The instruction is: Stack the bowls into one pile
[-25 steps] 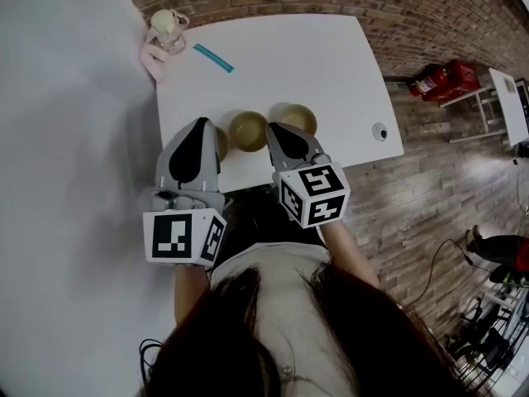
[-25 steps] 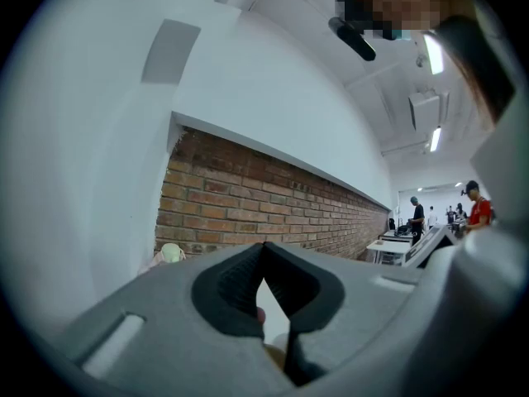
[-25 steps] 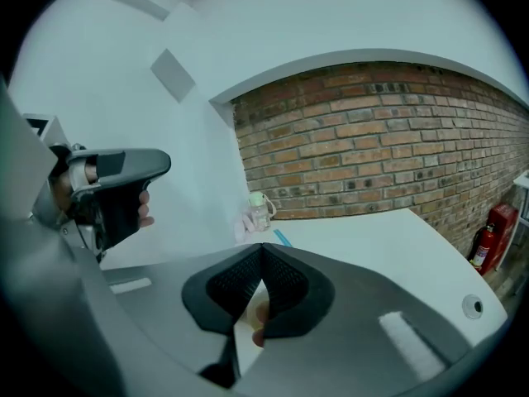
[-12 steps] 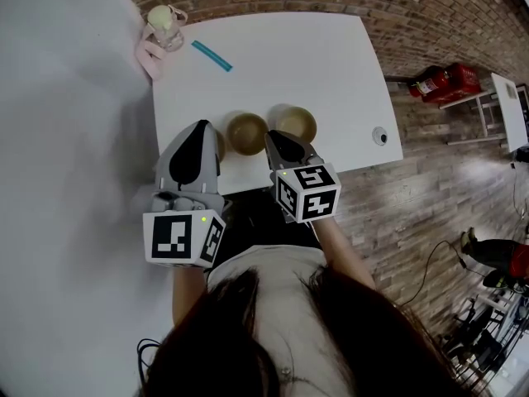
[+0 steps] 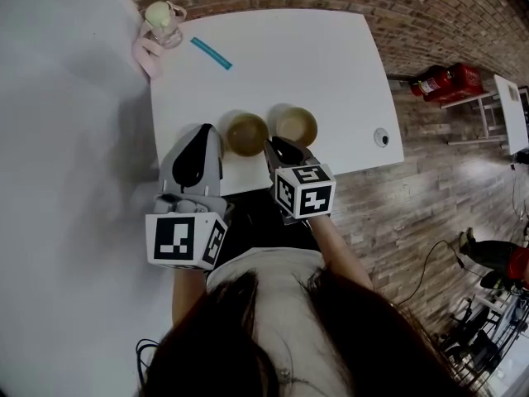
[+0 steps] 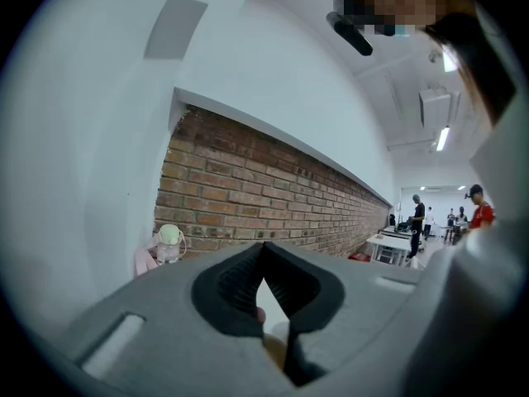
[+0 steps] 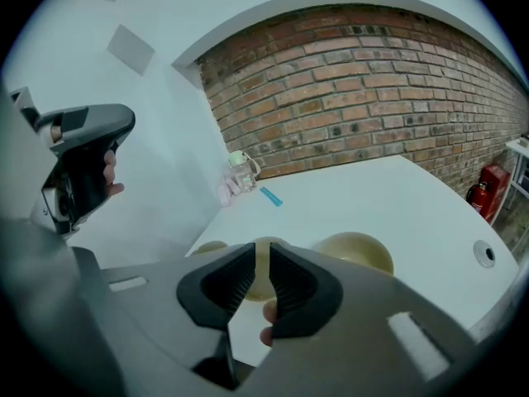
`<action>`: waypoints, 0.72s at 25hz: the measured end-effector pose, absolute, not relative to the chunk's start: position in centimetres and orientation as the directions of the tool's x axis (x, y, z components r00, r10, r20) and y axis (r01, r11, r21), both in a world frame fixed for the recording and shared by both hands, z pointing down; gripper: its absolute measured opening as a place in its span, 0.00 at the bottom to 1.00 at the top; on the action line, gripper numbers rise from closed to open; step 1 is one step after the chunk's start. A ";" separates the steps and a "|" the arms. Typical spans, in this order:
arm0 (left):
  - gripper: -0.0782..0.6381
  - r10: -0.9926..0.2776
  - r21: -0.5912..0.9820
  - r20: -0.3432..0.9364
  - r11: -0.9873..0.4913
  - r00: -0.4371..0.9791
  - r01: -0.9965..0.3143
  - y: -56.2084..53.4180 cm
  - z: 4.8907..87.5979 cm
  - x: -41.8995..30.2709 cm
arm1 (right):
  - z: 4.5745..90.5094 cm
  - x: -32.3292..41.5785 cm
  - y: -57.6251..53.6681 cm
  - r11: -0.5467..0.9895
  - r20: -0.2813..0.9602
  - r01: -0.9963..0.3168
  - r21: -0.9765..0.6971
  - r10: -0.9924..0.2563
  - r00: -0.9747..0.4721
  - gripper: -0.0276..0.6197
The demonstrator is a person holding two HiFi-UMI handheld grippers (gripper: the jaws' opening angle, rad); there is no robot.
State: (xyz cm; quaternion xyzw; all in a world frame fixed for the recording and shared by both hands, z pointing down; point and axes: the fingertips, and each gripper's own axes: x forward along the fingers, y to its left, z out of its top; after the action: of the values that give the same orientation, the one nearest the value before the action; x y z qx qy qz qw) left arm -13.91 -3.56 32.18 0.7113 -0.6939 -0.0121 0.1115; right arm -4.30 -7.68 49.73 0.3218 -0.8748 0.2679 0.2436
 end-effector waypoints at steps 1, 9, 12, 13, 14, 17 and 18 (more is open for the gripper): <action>0.11 -0.989 0.177 0.141 -0.013 0.038 -0.984 -3.6 32.3 -13.9 | 50.0 -4.3 -7.7 0.646 0.605 -0.696 -0.315 -0.429 -0.671 0.13; 0.11 -0.985 0.180 0.165 -0.021 0.051 -0.983 -4.2 33.3 -13.4 | 52.7 -3.9 -7.7 0.611 0.647 -0.713 -0.344 -0.395 -0.651 0.15; 0.11 -0.984 0.179 0.171 -0.017 0.048 -0.984 -4.3 33.4 -13.3 | 53.5 -3.9 -7.7 0.597 0.660 -0.716 -0.361 -0.379 -0.649 0.15; 0.11 -0.984 0.178 0.174 -0.015 0.046 -0.984 -4.3 33.4 -13.3 | 53.8 -3.9 -7.7 0.593 0.664 -0.717 -0.366 -0.374 -0.648 0.15; 0.11 -0.983 0.178 0.176 -0.013 0.045 -0.984 -4.3 33.5 -13.3 | 54.1 -3.9 -7.7 0.589 0.667 -0.719 -0.370 -0.370 -0.647 0.15; 0.11 -0.982 0.175 0.184 -0.007 0.039 -0.984 -4.4 33.7 -13.3 | 54.9 -3.9 -7.6 0.580 0.677 -0.721 -0.379 -0.357 -0.643 0.15; 0.11 -0.981 0.175 0.188 -0.004 0.037 -0.985 -4.5 33.7 -13.3 | 55.1 -3.9 -7.6 0.576 0.681 -0.722 -0.383 -0.352 -0.642 0.15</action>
State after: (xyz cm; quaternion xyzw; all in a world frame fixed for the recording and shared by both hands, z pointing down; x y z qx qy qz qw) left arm -13.31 -4.46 33.75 0.7085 -0.6938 0.0061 0.1292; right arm -3.94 -7.64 55.14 0.3186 -0.8429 0.3325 0.2783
